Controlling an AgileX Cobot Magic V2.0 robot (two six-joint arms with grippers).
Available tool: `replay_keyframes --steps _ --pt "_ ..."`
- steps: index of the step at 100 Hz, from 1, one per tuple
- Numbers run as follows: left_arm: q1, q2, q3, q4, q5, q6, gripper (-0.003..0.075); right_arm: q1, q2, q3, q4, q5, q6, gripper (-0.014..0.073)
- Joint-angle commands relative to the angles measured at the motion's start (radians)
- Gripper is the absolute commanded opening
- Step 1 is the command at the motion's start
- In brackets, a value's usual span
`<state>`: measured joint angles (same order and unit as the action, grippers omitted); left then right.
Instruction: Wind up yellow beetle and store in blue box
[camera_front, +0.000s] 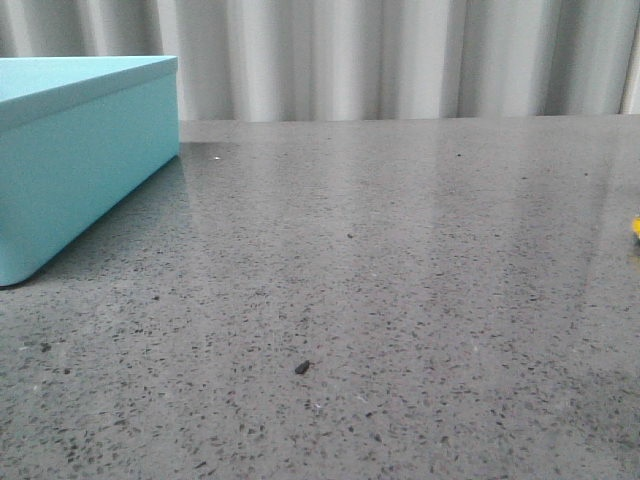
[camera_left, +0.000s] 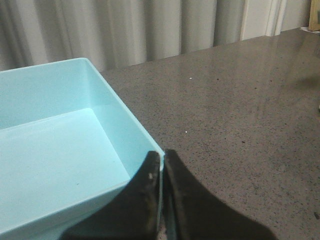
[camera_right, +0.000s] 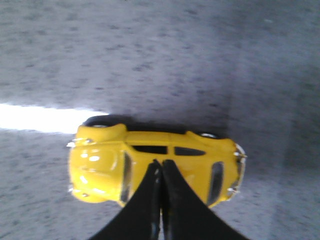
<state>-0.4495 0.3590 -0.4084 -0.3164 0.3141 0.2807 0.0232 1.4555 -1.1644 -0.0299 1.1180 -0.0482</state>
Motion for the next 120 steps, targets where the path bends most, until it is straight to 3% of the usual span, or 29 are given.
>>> replay_keyframes --steps 1,28,64,89,120 --pt "-0.008 0.016 -0.037 -0.009 -0.080 0.001 -0.0021 -0.033 -0.020 -0.011 -0.056 0.006 0.013 -0.0072" --pt "-0.008 0.016 -0.037 -0.009 -0.080 0.001 -0.0021 -0.031 -0.082 -0.017 0.008 -0.101 -0.024 -0.0072" --pt "-0.008 0.016 -0.037 -0.012 -0.075 0.001 -0.0021 -0.004 -0.465 -0.051 0.055 -0.250 -0.040 -0.0072" --pt "-0.008 0.016 -0.037 -0.012 -0.080 0.001 -0.0021 -0.004 -0.681 0.005 0.055 -0.364 -0.070 -0.0072" --pt "-0.008 0.016 -0.037 -0.012 -0.074 0.001 -0.0021 -0.004 -0.774 0.093 0.057 -0.463 -0.091 -0.0072"
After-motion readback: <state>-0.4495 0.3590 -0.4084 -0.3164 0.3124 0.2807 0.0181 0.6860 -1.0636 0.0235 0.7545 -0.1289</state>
